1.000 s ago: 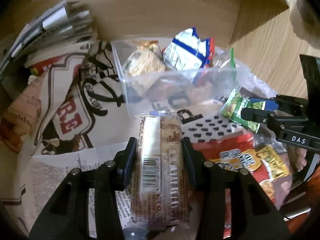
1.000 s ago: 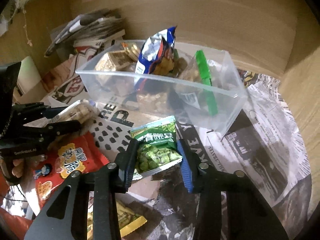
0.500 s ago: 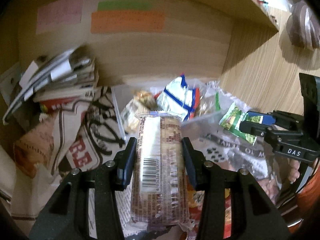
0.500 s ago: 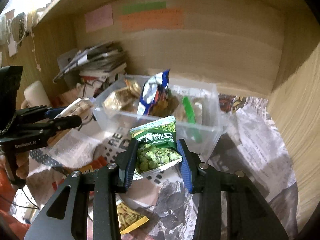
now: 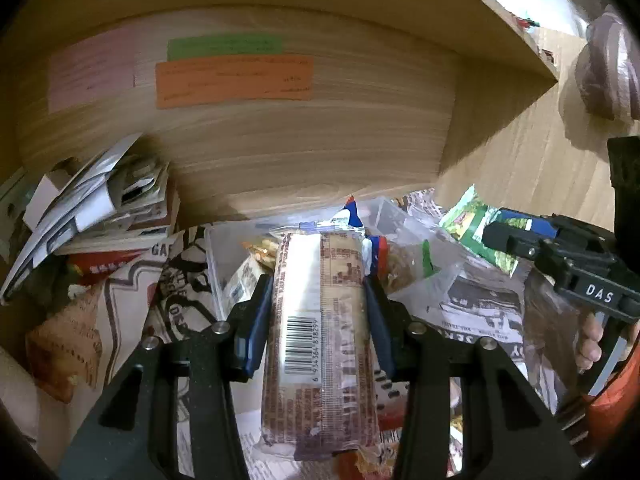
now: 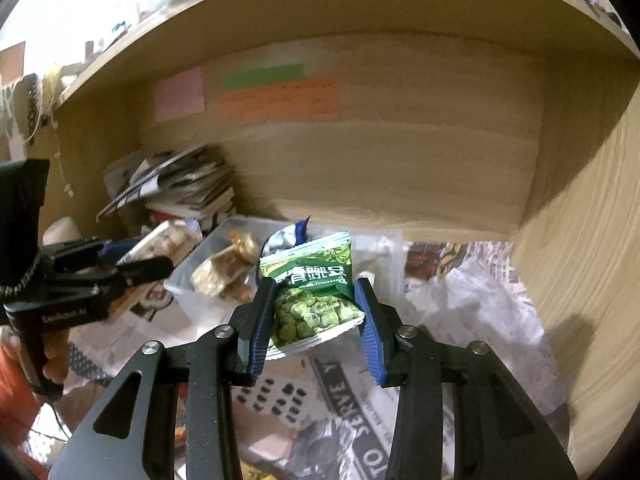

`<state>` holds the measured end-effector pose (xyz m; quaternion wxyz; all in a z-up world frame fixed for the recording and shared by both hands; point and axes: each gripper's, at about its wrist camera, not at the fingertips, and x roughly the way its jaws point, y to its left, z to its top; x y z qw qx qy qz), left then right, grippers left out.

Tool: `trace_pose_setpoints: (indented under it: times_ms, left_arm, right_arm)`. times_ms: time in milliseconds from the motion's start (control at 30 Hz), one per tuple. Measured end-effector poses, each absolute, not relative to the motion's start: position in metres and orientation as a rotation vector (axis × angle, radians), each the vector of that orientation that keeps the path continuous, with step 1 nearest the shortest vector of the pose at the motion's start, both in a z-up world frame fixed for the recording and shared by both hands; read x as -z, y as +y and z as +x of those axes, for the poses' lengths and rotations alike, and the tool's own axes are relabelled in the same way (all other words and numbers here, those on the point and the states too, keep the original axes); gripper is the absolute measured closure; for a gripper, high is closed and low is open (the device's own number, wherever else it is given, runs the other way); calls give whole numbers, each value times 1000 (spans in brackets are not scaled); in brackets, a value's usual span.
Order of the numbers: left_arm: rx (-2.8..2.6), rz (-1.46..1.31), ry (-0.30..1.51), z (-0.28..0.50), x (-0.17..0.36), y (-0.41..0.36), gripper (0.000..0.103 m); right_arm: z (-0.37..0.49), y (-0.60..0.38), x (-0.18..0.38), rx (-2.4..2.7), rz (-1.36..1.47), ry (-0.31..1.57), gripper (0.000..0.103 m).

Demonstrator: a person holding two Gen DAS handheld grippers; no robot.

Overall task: Organize snacks
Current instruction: 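Lower the cake bar into the box with the left tool while the right tool drops the pea packet in, then grasp the red cartoon snack bag with the left tool while the right tool grasps the yellow snack bag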

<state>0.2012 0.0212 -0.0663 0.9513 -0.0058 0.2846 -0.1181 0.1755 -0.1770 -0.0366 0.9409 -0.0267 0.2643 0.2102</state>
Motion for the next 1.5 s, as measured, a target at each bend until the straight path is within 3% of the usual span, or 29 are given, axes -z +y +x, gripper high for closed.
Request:
trace_pose_setpoints:
  times_ms: [1100, 1267, 1500]
  left_arm:
    - [184, -73, 660, 307, 93, 13, 58]
    - [212, -76, 650, 297, 84, 13, 58]
    - [243, -68, 646, 271, 73, 8, 53]
  right_arm:
    - [274, -156, 69, -357, -54, 664, 65]
    - [268, -157, 66, -358, -52, 657, 52]
    - [248, -161, 52, -358, -71, 624, 48]
